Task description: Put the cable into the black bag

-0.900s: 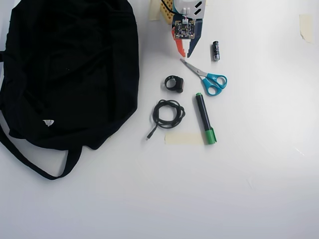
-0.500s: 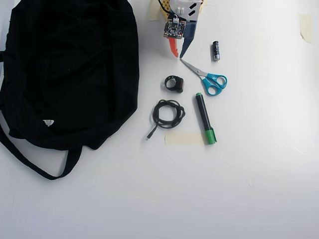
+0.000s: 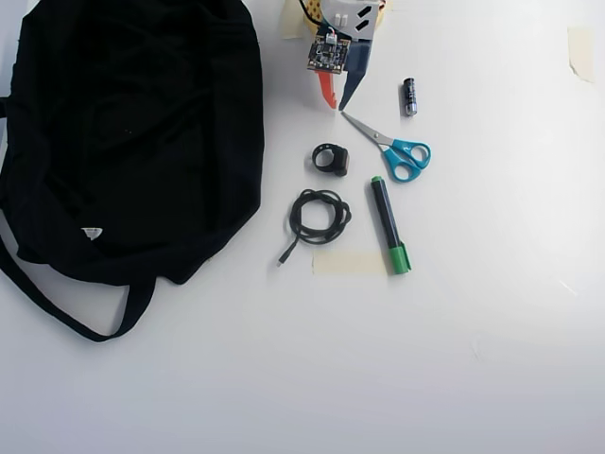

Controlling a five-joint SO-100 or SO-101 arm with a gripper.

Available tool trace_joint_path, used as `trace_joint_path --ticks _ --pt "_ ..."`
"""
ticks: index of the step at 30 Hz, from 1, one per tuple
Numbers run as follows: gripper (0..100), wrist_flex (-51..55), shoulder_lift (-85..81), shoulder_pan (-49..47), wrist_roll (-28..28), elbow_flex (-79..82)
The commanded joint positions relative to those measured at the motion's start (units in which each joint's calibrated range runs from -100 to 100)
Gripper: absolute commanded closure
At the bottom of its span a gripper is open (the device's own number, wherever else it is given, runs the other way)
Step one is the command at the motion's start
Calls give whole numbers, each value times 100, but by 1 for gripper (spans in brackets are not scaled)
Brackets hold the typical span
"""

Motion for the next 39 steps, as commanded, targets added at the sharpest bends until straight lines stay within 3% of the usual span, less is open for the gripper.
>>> trace_joint_path --ticks 1,31,39 --pt "98 146 -8 -24 -6 164" --pt "98 -17 75 -114 -27 110" --pt "98 -724 730 -158 -53 -1076"
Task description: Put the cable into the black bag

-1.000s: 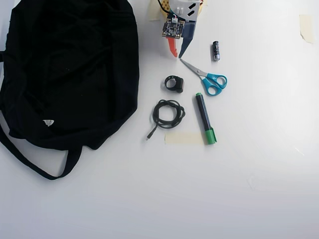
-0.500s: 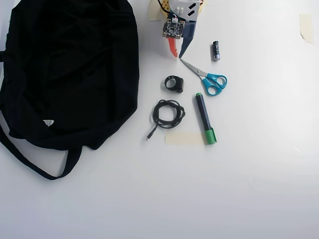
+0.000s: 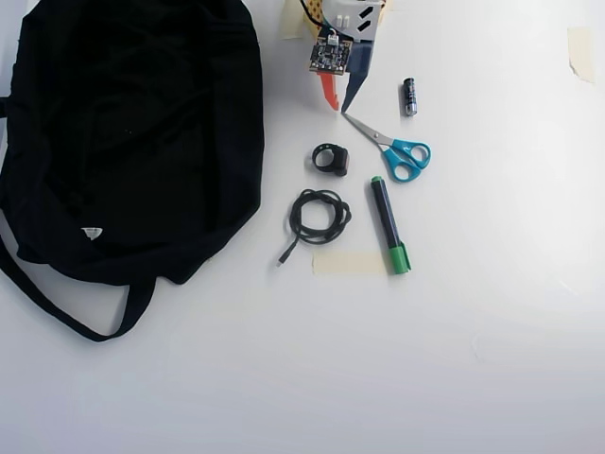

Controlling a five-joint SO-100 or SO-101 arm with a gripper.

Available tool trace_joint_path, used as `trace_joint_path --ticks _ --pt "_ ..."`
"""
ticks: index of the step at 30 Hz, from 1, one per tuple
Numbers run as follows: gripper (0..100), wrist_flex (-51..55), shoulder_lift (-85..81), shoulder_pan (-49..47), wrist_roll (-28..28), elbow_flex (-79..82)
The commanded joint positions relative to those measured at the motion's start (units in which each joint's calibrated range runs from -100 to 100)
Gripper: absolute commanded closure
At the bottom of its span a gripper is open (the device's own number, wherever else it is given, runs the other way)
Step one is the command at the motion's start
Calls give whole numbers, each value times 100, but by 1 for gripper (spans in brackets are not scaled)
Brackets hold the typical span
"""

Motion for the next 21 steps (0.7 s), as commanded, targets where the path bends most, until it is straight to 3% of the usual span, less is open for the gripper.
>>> trace_joint_path --ticks 1,7,12,21 --pt "98 -561 730 -33 -9 -909" --pt "98 -1465 2423 -258 -15 -2418" --pt "98 -3050 3759 -407 -15 -3415" --pt "98 -4136 5535 -430 -9 -4826"
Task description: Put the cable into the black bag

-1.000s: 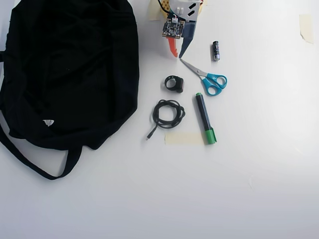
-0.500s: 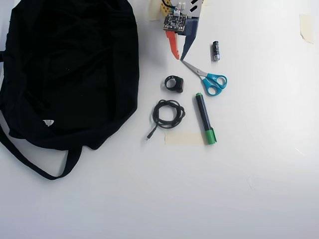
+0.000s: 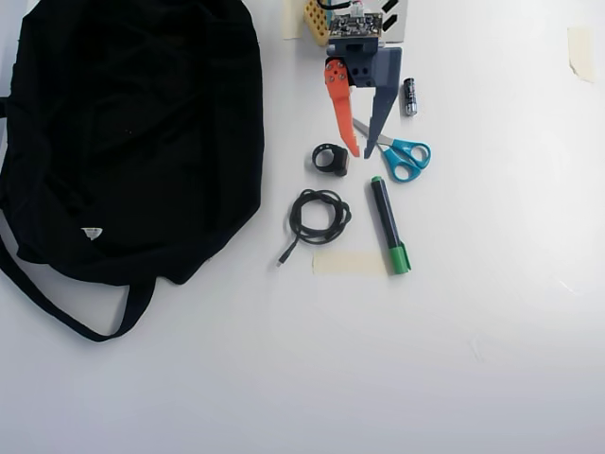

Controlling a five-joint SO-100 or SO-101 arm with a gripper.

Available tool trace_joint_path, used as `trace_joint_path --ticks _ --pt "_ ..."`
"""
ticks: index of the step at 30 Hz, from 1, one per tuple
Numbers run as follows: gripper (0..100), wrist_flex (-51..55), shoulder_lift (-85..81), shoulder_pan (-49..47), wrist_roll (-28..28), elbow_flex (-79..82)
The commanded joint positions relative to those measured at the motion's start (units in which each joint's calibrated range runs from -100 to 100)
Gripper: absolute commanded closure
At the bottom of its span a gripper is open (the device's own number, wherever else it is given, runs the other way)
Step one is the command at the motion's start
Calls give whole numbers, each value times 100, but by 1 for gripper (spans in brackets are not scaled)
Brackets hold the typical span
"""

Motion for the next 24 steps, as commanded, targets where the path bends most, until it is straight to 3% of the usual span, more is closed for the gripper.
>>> trace_joint_path --ticks 1,16,24 --pt "98 -589 720 4 -9 -886" --pt "98 -934 3757 79 38 -4884" --pt "98 -1494 4280 198 43 -5343"
